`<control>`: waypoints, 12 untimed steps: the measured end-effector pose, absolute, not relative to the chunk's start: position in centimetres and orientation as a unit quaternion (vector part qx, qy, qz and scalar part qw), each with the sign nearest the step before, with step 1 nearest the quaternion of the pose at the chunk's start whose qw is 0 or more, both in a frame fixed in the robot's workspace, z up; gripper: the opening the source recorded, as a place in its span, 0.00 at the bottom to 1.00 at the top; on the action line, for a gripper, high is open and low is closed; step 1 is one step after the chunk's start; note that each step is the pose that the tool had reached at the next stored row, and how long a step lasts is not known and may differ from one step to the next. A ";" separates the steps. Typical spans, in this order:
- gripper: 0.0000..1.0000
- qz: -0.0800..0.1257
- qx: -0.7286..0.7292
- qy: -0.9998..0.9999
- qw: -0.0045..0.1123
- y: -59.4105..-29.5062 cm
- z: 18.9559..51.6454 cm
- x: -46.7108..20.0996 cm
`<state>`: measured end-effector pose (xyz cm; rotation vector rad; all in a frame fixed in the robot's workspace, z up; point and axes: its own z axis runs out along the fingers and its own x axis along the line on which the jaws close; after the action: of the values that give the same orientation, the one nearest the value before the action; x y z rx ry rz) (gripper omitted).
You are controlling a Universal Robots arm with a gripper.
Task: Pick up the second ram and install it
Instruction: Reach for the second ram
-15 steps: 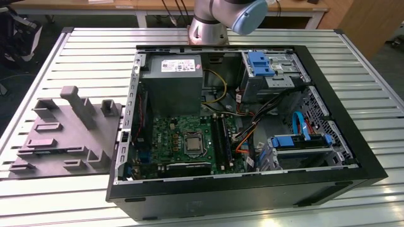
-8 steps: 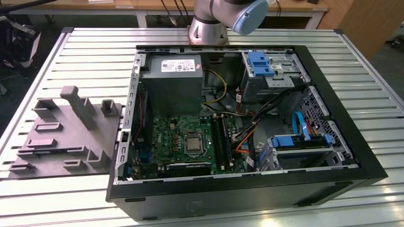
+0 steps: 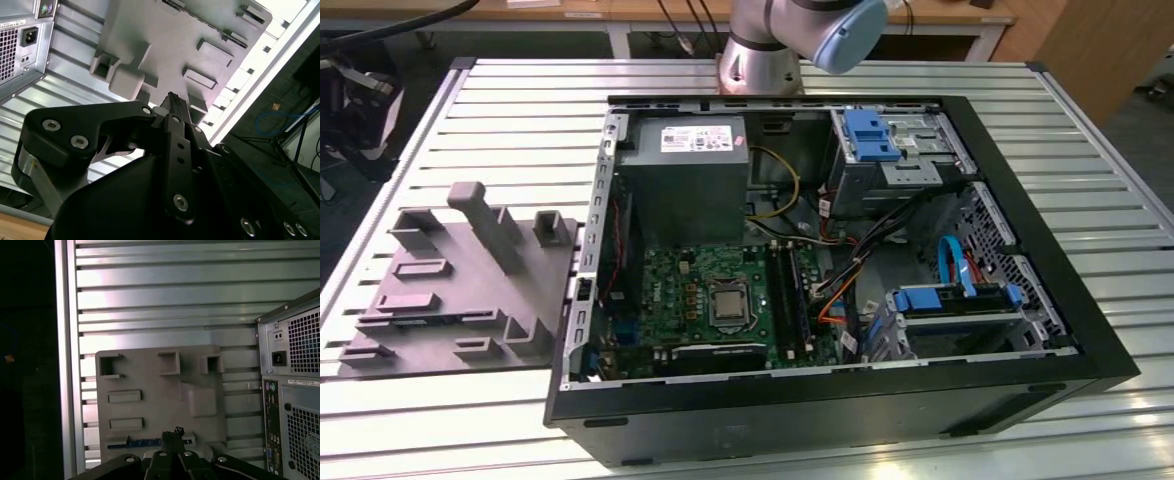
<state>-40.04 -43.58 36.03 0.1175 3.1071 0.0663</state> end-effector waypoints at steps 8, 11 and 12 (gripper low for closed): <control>0.10 0.021 0.038 0.999 0.016 -44.4 35.0 -40.2; 0.10 0.021 0.038 0.999 0.016 -44.7 34.7 -40.3; 0.10 0.021 0.038 0.999 0.016 -44.8 34.6 -40.3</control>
<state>-40.34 -44.77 34.58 0.1175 3.1070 0.0662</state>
